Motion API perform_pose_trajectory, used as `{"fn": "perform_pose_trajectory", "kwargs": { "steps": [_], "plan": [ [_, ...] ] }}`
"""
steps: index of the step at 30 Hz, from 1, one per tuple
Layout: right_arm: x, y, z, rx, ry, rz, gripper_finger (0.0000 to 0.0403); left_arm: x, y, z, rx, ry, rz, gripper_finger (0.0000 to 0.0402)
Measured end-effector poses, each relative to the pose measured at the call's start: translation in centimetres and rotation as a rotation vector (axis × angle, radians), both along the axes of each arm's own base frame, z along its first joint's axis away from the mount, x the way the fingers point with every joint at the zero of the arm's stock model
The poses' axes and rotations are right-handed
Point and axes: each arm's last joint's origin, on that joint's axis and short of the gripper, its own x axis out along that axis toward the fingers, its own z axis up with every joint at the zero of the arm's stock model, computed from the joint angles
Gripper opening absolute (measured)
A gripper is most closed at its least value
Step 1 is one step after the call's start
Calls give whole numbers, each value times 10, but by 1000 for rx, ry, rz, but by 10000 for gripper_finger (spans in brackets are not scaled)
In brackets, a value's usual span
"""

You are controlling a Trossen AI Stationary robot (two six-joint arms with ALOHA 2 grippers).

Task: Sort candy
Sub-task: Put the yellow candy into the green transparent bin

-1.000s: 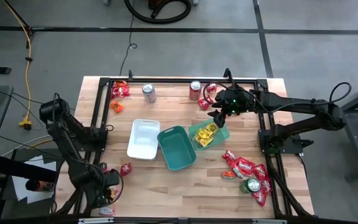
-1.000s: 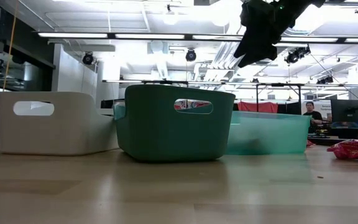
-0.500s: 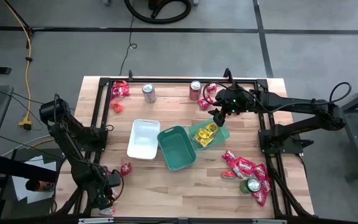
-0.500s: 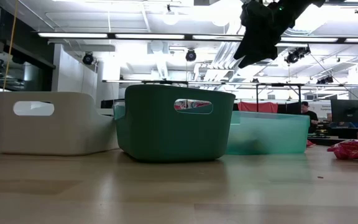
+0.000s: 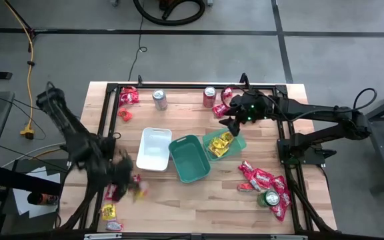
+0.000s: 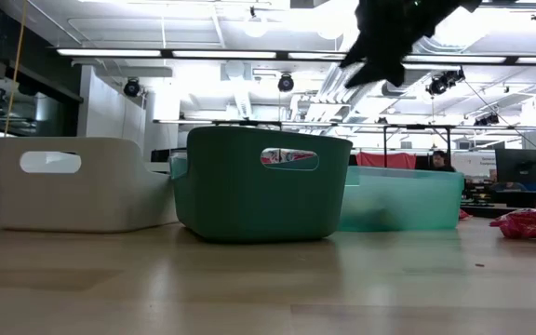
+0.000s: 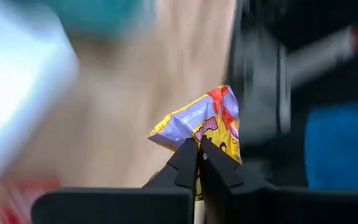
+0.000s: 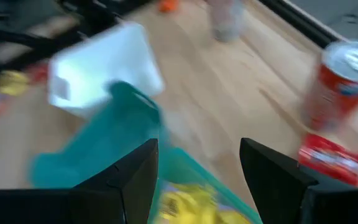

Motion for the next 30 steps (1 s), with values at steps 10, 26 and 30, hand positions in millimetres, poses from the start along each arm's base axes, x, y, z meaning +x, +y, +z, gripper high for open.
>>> {"fn": "perform_pose_trajectory", "kwargs": {
  "steps": [10,26,30],
  "plan": [
    [15,15,23,167,-284,133,222,44,89,35,448,-336,194,0],
    [18,34,60,179,-633,226,222,182,146,-15,464,-660,41,0],
    [16,33,68,137,-703,196,222,218,152,-28,492,-631,30,0]
  ]
}}
